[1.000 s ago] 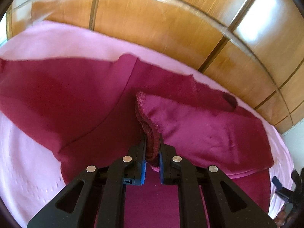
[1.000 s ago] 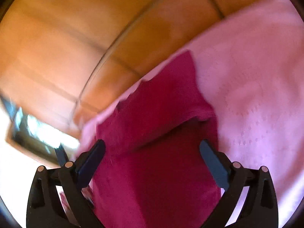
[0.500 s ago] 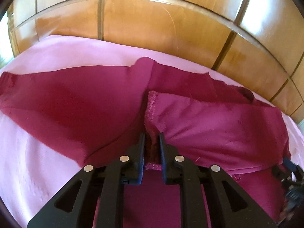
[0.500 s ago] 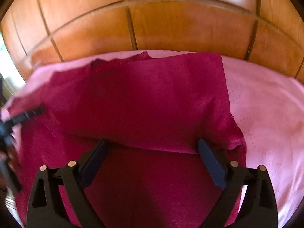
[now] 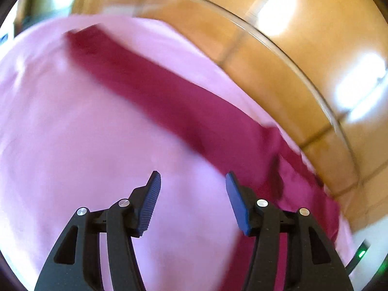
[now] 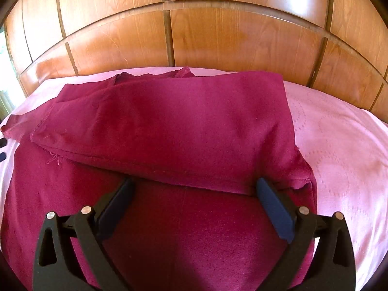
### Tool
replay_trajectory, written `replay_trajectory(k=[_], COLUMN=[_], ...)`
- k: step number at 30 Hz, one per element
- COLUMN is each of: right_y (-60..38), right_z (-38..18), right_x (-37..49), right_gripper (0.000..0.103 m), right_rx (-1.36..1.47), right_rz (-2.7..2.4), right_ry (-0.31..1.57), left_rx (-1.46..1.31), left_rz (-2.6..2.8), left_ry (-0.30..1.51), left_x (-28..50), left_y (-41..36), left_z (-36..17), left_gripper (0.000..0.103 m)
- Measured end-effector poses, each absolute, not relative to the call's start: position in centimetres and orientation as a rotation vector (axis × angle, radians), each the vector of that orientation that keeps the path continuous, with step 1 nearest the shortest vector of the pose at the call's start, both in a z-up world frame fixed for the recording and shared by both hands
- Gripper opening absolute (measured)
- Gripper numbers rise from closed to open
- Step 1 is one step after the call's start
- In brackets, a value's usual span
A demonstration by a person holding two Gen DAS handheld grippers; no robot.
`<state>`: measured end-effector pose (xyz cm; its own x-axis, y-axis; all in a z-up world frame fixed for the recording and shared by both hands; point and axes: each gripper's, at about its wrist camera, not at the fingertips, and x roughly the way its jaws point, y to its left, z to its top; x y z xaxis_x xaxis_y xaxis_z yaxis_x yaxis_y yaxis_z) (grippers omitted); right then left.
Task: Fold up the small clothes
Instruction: 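Grasp the remaining sleeve with the left tool and fold it across the body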
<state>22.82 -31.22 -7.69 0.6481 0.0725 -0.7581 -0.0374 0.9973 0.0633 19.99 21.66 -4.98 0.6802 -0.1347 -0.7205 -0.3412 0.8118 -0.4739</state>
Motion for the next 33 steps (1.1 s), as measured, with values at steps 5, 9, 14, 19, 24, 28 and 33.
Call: replay_trajectory(k=[5, 9, 14, 19, 24, 28, 33], right_y=[-31.0, -30.9, -30.8, -30.8, -30.8, -30.8, -30.8], right_z=[-7.7, -7.7, -7.7, -7.7, -7.7, -7.6, -7.6], right_x=[22.6, 22.6, 22.5, 22.5, 22.6, 22.7, 22.7], right_gripper=[0.101, 0.101, 0.101, 0.101, 0.101, 0.101, 0.101], right_rx=[0.030, 0.025, 0.021, 0.018, 0.016, 0.013, 0.013], right_rz=[0.052, 0.048, 0.043, 0.040, 0.039, 0.037, 0.037], right_ry=[0.854, 0.853, 0.849, 0.847, 0.846, 0.846, 0.846], left_rx=[-0.838, -0.927, -0.961, -0.915, -0.846, -0.814, -0.739], left_rz=[0.248, 0.340, 0.373, 0.413, 0.450, 0.398, 0.205], left_ry=[0.740, 0.702, 0.695, 0.757, 0.766, 0.751, 0.665], left_x=[18.3, 19.0, 21.8, 25.0, 27.3, 27.7, 26.4], left_y=[31.2, 37.5, 40.9, 42.0, 42.5, 41.7, 36.6], left_z=[-5.0, -4.9, -5.2, -6.2, -6.3, -5.3, -1.0], left_gripper=[0.054, 0.054, 0.050, 0.037, 0.019, 0.006, 0.006])
